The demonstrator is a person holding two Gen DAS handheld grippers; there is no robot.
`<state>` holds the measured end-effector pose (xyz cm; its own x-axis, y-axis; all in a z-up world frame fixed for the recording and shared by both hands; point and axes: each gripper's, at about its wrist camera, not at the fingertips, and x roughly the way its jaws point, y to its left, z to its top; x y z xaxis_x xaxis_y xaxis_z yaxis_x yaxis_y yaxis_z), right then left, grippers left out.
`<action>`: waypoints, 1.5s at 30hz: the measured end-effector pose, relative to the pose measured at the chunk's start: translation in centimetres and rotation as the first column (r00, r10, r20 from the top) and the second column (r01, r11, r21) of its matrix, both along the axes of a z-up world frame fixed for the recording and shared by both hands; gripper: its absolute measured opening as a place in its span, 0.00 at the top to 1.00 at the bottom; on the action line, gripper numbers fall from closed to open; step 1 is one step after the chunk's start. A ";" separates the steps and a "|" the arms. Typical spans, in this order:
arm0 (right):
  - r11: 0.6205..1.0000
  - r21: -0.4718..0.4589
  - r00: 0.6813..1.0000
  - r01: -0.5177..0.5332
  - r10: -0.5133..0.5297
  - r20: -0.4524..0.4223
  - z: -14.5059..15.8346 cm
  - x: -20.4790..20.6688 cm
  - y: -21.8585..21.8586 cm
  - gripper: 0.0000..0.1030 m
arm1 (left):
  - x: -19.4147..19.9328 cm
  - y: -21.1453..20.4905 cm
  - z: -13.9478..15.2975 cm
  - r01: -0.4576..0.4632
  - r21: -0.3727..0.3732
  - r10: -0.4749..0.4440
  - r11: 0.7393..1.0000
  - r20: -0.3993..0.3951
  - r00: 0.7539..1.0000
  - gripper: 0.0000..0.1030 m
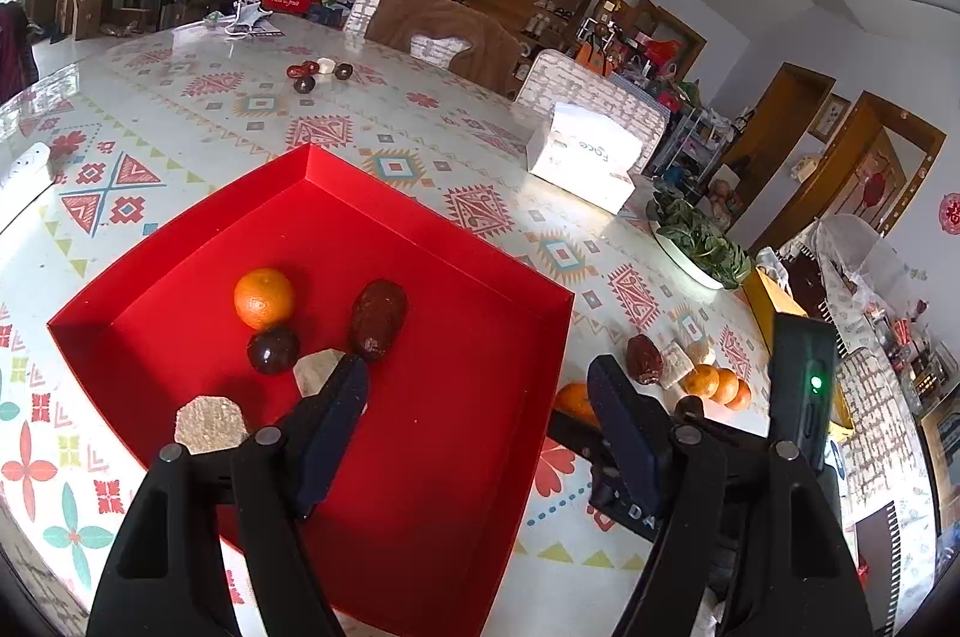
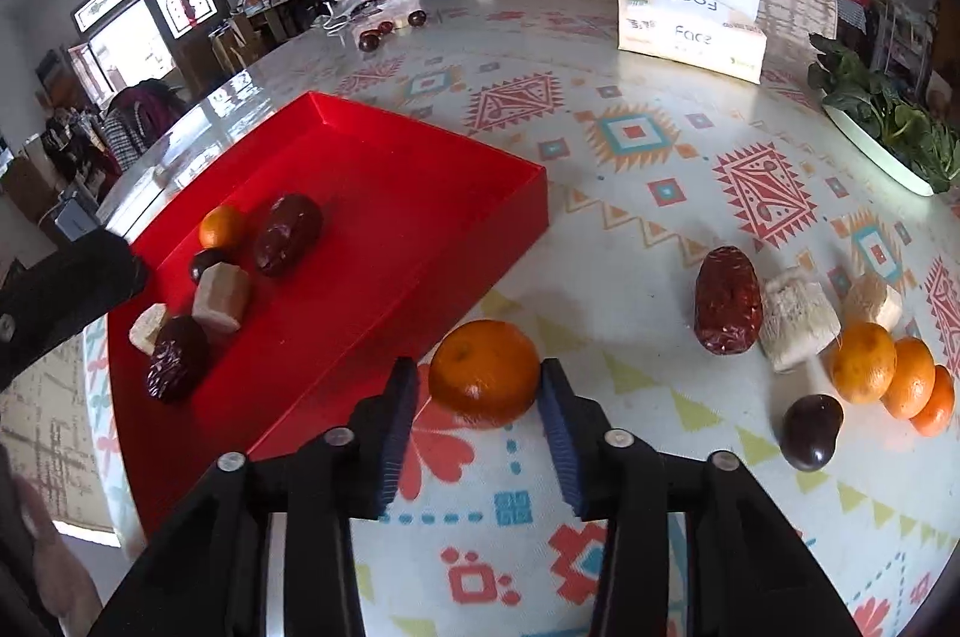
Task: Organize fruits
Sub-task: 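Grasp a mandarin orange from the row with the right tool, then grasp a dark plum with the left tool while the right tool holds the orange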
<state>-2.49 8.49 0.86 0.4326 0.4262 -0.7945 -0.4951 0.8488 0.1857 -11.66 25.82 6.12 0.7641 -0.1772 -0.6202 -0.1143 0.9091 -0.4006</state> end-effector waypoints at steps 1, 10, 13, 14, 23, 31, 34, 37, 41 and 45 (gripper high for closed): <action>1.000 0.007 1.000 0.002 -0.001 -0.006 0.0 0.1 -0.1 0.62 | 0.1 -0.1 0.0 0.003 0.001 -0.003 1.000 -0.001 1.000 0.27; 0.999 0.038 0.999 0.037 -0.037 0.000 0.9 -1.5 -3.2 0.62 | 0.5 -2.4 0.0 0.060 0.017 -0.060 0.998 -0.021 0.998 0.27; 0.996 0.054 0.997 0.074 -0.075 0.023 1.5 -2.8 -6.2 0.62 | 0.7 -4.1 0.0 0.098 0.036 -0.097 0.995 -0.027 0.995 0.27; 0.993 0.066 0.995 0.094 -0.096 0.027 1.7 -3.4 -7.7 0.62 | 0.8 -4.5 0.0 0.107 0.039 -0.106 0.994 -0.029 0.994 0.27; 0.931 0.168 0.945 0.325 -0.327 -0.017 1.5 -3.1 -19.0 0.62 | 3.5 -12.5 -2.6 0.284 0.111 -0.271 0.952 -0.118 0.955 0.27; 0.899 0.239 0.929 0.367 -0.365 -0.055 0.8 -2.1 -21.1 0.62 | 6.8 -19.3 -4.4 0.417 0.205 -0.392 0.885 -0.155 0.907 0.49; 0.887 0.255 0.922 0.385 -0.378 -0.076 0.5 -2.1 -21.8 0.62 | 8.2 -20.7 -4.5 0.425 0.228 -0.399 0.876 -0.153 0.904 0.53; 0.879 0.268 0.919 0.394 -0.385 -0.087 0.4 -2.2 -22.4 0.62 | 9.2 -22.0 -4.8 0.432 0.257 -0.403 0.865 -0.158 0.901 0.53; 0.877 0.275 0.919 0.394 -0.382 -0.095 0.3 -2.1 -22.5 0.62 | 9.8 -23.3 -5.5 0.456 0.285 -0.419 0.843 -0.182 0.889 0.53; 0.875 0.273 0.916 0.400 -0.387 -0.102 0.1 -2.0 -22.6 0.62 | 9.8 -23.6 -5.6 0.455 0.307 -0.416 0.836 -0.185 0.890 0.73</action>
<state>-4.45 -14.10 0.98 0.5802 0.4367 -0.6875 -0.1171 0.8801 0.4601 -1.86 2.17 0.53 0.5828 -0.2443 -0.7750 0.3006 0.9509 -0.0737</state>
